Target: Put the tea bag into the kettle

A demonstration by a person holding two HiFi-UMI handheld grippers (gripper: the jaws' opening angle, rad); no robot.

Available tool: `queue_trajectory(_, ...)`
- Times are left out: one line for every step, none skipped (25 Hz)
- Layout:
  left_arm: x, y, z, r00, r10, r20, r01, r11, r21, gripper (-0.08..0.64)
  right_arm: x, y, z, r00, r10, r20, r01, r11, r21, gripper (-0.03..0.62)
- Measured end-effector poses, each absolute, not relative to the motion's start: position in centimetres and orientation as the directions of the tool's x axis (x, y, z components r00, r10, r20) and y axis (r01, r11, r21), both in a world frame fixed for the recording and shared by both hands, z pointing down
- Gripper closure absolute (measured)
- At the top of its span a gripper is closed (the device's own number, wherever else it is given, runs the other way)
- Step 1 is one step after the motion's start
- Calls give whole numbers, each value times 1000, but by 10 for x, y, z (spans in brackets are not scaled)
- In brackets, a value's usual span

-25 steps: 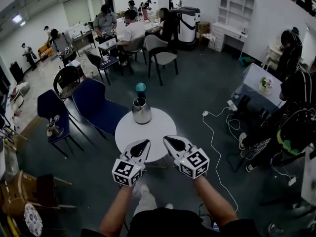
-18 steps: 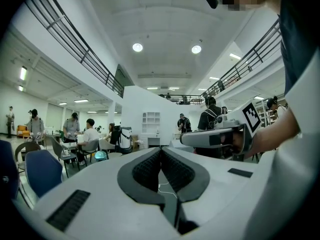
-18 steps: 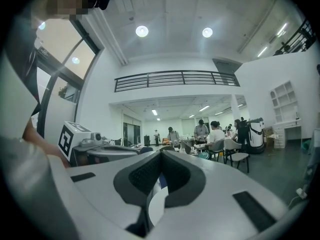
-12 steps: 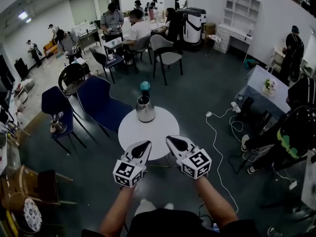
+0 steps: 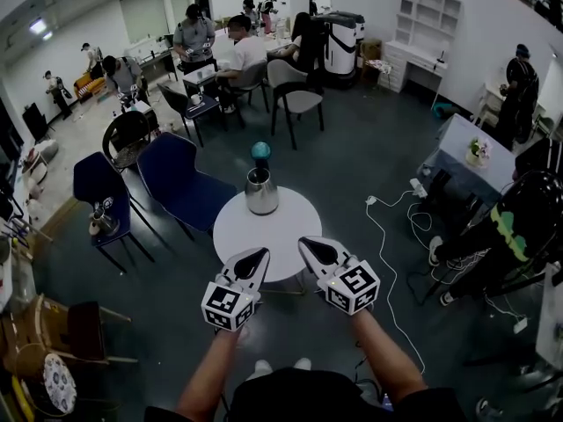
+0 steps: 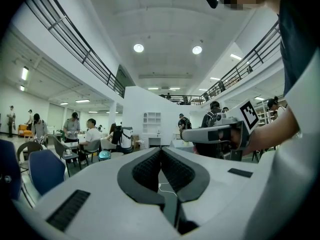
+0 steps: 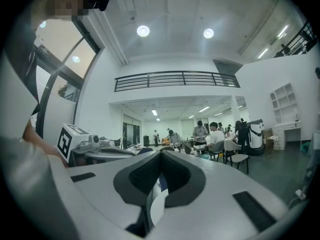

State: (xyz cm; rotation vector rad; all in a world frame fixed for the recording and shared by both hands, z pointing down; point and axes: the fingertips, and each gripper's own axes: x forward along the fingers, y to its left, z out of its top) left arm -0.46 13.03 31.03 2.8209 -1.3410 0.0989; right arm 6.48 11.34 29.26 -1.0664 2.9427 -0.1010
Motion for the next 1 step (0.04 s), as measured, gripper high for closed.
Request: queue_trajectory(-5, 131, 311, 632, -773, 63, -774, -634, -11, 543, 65, 114, 292, -765, -644, 12, -643, 763, -63, 575)
